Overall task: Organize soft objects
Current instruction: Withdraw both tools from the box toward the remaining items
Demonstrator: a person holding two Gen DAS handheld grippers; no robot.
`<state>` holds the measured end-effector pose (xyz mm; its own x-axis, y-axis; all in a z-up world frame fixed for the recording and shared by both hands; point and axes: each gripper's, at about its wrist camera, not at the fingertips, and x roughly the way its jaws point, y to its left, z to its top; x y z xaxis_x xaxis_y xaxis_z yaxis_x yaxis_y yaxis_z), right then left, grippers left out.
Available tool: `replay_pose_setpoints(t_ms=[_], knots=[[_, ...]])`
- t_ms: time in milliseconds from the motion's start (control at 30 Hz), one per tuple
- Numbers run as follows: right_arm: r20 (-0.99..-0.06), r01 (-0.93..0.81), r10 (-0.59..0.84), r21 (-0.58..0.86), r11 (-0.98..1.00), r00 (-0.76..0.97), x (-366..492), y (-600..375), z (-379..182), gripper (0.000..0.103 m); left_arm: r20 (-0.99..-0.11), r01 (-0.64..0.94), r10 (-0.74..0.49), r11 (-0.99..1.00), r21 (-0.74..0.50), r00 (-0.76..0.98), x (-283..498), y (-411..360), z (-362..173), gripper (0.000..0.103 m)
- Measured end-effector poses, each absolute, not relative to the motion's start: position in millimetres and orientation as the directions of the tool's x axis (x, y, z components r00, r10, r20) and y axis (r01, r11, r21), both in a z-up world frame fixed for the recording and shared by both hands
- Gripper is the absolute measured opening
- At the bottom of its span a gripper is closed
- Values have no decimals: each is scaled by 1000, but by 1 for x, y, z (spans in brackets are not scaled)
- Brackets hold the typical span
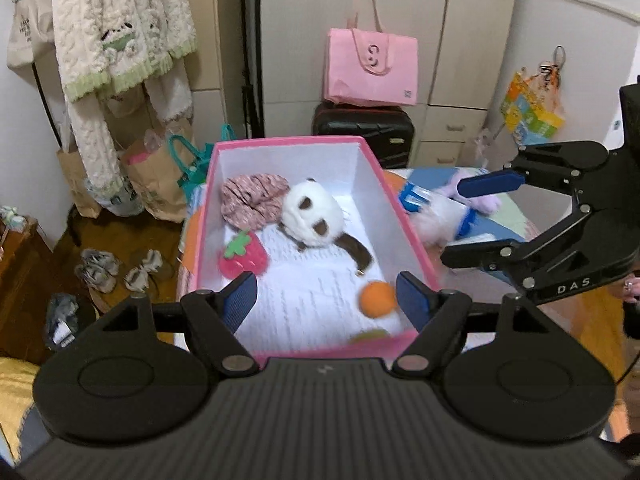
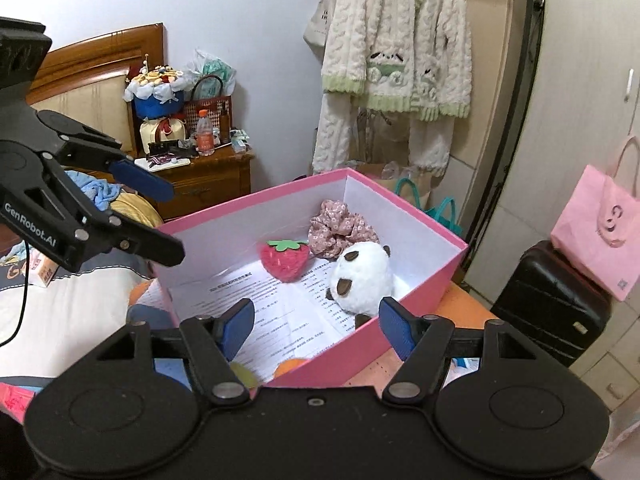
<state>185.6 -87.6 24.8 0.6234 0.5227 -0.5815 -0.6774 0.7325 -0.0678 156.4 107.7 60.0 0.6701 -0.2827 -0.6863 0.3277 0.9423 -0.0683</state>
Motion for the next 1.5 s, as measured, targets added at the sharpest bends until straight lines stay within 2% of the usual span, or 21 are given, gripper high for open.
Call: replay_pose_setpoints(t_ms=[367, 600, 900, 1333, 1500], knots=[[-500, -663, 522, -151, 733, 691, 99, -123, 46, 78, -654, 409, -312, 913, -4, 690, 92, 77, 74, 93], [-464, -602, 483, -149, 784, 743, 64, -167, 37, 81, -639, 520, -366, 852, 62, 677, 69, 35, 73, 93], [-486, -546, 431, -117, 830, 760, 51, -209, 6, 82, -661, 637, -478, 771, 0, 579, 82, -22, 55, 93], [-503, -492, 412, -30, 870, 760, 90, -240, -61, 84, -613, 627, -500, 779, -9, 612, 122, -73, 21, 93], [-481, -445, 379, -25, 895, 790, 108, -243, -88, 84, -590, 593, -514, 802, -72, 623, 148, -81, 1, 93]])
